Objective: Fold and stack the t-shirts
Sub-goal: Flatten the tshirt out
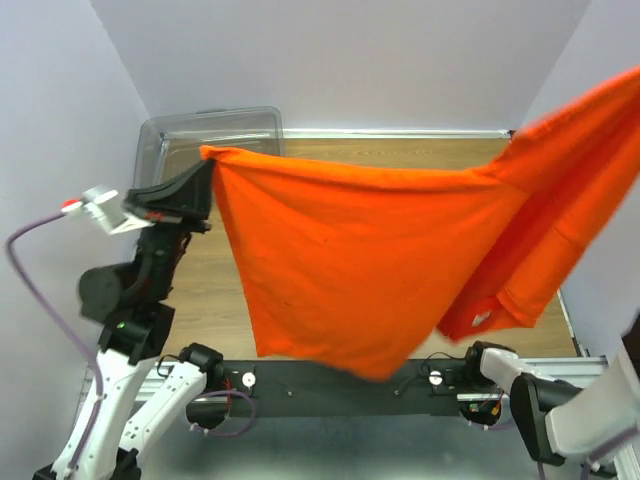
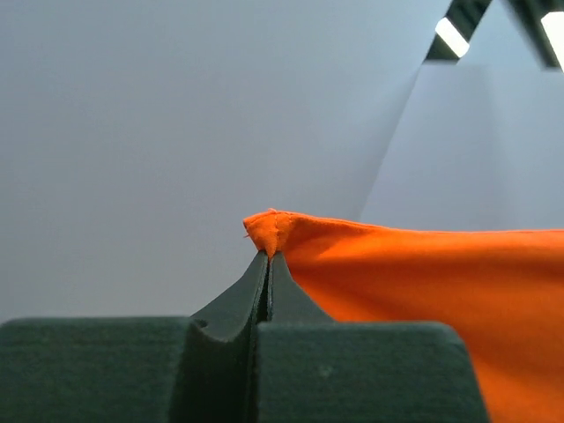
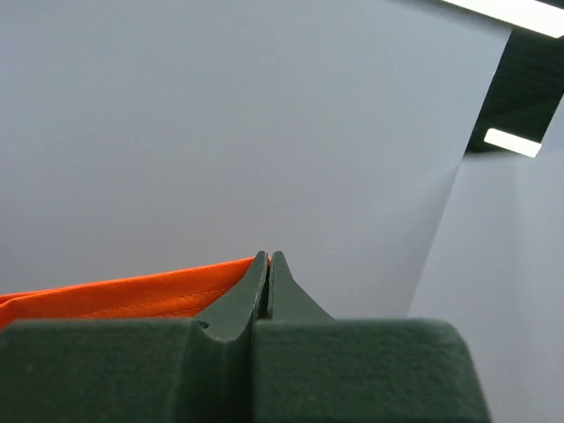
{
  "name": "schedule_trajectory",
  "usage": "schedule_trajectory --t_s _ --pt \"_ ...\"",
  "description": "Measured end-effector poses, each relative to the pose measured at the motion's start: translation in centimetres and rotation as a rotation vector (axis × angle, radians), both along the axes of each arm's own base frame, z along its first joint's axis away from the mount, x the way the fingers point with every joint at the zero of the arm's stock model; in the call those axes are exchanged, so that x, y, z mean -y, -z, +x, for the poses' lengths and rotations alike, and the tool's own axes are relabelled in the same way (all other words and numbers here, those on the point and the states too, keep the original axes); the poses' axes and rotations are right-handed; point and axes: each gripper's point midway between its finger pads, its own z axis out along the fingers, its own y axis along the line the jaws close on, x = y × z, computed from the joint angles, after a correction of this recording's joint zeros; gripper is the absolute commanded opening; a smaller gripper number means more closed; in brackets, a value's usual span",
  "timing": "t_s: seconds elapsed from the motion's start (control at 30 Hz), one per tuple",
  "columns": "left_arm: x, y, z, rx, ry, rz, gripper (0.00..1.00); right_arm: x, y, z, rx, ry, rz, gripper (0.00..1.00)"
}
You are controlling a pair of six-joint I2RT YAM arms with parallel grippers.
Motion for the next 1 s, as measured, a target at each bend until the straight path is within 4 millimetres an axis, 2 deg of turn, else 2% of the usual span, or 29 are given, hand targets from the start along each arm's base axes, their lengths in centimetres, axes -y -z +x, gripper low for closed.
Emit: schedule_trajectory --t_s 0.07,0.13,0.2,0.23,0.27,0.3,0.33,0.37,0.4,0.43,0.53,0.57,0.67,0.73,0.83,0.9,1.0 --pt "0.8 3.4 2.5 -0.091 -0.008 0.029 0.0 1.2 2.8 5.2 -0.131 0.002 0.026 0.01" --pt "1.6 7.2 5.1 -0.188 -0.018 0.061 0.0 2.6 7.1 11.6 -0.291 0.002 0.054 0.01" --pt "2.2 11.3 7.7 -0.292 -0.037 0.092 0.0 3.9 13.0 18.0 -0.469 -0.002 0.079 0.01" --pt "2.5 13.7 9.2 -0.355 -0.057 0.109 0.0 4.5 16.0 20.8 -0.541 -0.004 0.089 0.01" --pt "2.6 15.3 10.4 -0.396 -0.074 0.117 0.0 4.9 18.7 22.8 -0.605 -0.005 0.095 0.0" --pt "2.8 17.4 11.8 -0.449 -0.093 0.129 0.0 5.5 22.9 25.9 -0.697 -0.011 0.105 0.01" --pt "3.0 19.0 12.9 -0.49 -0.106 0.141 0.0 5.8 26.2 27.9 -0.763 -0.016 0.11 0.01" --pt "3.4 21.8 14.5 -0.56 -0.119 0.167 0.0 6.2 30.4 29.9 -0.849 -0.025 0.116 0.01" --pt "3.8 24.1 15.9 -0.618 -0.127 0.188 0.0 6.3 34.6 31.5 -0.935 -0.04 0.121 0.01" --pt "4.2 25.6 16.9 -0.654 -0.131 0.202 0.0 6.3 38.1 32.7 -1.004 -0.058 0.123 0.01" --pt "6.0 32.7 21.4 -0.828 -0.134 0.277 0.0 6.0 47.3 34.8 -1.167 -0.117 0.123 0.01" --pt "6.5 34.8 22.5 -0.881 -0.135 0.302 0.0 5.9 49.8 35.2 -1.211 -0.132 0.121 0.0" --pt "8.0 38.9 26.0 -0.976 -0.131 0.348 0.0 5.9 56.4 37.2 -1.317 -0.154 0.108 0.0" --pt "8.6 40.5 27.6 -1.013 -0.132 0.37 0.0 6.1 59.7 38.2 -1.368 -0.151 0.102 0.01" --pt "9.3 40.7 29.3 -1.019 -0.136 0.379 0.0 6.7 62.9 38.9 -1.428 -0.124 0.113 0.01" --pt "9.4 40.4 29.9 -1.012 -0.137 0.38 0.0 7.3 63.5 39.6 -1.435 -0.097 0.118 0.0" --pt "9.6 39.4 31.2 -0.992 -0.148 0.379 0.0 8.4 62.2 41.8 -1.384 -0.046 0.121 0.01"
